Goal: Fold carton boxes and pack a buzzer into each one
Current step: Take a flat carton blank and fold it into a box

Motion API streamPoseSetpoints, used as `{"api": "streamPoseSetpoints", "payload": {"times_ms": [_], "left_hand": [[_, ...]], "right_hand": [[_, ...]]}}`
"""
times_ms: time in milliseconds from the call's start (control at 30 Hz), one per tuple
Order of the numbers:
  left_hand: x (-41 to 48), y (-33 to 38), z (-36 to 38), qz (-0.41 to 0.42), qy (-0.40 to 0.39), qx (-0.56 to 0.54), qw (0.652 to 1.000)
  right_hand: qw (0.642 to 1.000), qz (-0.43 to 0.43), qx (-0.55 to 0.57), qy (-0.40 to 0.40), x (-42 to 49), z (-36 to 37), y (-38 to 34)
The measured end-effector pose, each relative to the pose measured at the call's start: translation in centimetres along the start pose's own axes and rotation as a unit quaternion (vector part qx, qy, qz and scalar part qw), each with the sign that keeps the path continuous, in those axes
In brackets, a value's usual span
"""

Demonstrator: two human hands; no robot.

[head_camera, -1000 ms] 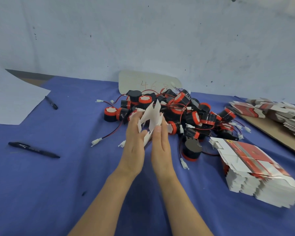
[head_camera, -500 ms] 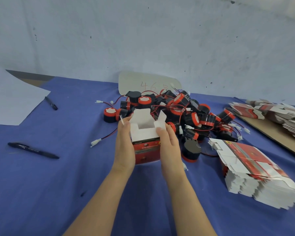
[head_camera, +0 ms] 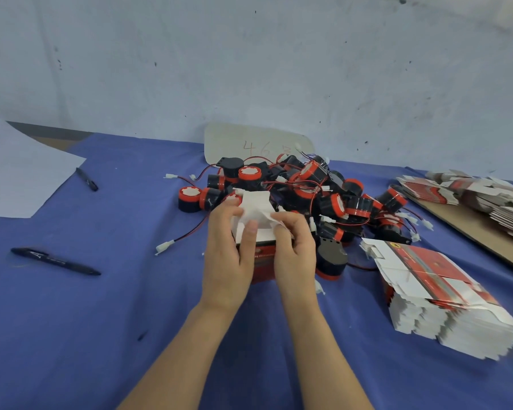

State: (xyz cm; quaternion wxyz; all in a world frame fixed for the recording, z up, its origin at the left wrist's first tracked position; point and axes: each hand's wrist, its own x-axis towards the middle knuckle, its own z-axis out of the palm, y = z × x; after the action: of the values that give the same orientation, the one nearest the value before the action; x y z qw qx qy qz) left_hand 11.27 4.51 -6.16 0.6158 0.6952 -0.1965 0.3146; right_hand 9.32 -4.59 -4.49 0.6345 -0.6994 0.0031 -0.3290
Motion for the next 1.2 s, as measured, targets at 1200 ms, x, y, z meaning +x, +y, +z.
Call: {"api": "streamPoseSetpoints", "payload": {"times_ms": [1200], "left_hand": [[2.5, 0.2, -3.1, -0.244, -0.124, -0.142, 0.951]], "right_hand": [[0.995, 0.060, 0.057, -0.062, 1.0, -1.6, 0.4]]}}
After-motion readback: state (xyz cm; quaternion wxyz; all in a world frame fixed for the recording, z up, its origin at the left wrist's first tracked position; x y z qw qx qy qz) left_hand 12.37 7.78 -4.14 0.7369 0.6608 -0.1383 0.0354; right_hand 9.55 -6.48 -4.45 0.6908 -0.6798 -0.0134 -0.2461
